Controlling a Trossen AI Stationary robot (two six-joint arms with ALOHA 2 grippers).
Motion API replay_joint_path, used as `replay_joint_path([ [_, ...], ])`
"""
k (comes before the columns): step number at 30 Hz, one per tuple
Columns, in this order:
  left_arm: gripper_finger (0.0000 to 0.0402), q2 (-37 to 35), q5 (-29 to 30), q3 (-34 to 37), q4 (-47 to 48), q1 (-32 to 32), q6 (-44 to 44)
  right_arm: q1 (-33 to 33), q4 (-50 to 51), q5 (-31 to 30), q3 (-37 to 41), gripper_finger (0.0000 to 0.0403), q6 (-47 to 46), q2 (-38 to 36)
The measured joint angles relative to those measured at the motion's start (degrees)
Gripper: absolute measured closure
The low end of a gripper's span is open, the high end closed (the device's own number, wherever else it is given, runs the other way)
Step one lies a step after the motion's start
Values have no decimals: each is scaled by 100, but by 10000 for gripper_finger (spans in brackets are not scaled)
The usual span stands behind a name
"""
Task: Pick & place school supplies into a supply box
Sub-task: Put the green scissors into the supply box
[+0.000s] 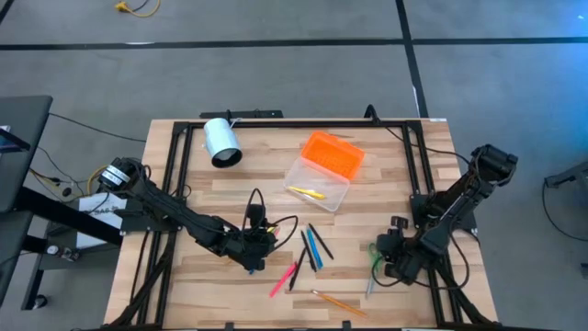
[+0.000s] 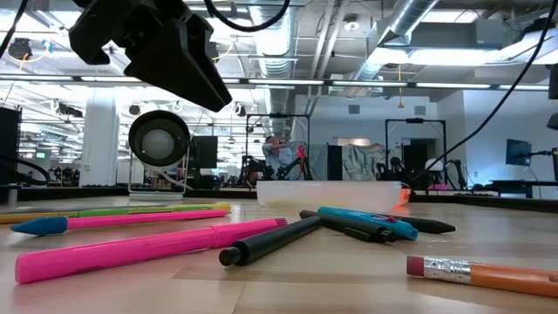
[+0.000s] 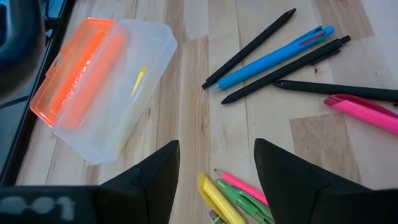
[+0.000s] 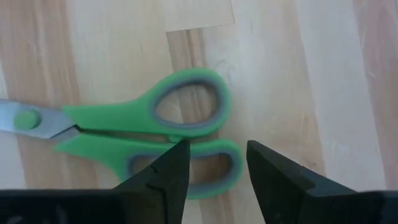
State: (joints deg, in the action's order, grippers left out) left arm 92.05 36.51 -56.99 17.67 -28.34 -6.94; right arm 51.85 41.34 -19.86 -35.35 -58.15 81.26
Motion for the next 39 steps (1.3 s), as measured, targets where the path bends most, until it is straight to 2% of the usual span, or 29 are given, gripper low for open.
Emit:
replay_joint_path([
  [7,203,0,-2,0,93,0,-77,-25,42,-236,10,248,-87,12],
  [12,203,0,0,0,92,0,-105,2,373,-192,10,248,-686,14],
  [15,203,0,-22,6,89,0,-105,158,358,-126,19,248,-970,17],
  [23,203,0,-19,168,89,0,-256,590,285,-499,21,248,-1324,21],
  [33,203,2,-22,173,81,0,-332,430,94,-738,19,248,76,19],
  [39,203,2,-24,173,83,0,-342,63,-191,-465,19,248,1041,19],
])
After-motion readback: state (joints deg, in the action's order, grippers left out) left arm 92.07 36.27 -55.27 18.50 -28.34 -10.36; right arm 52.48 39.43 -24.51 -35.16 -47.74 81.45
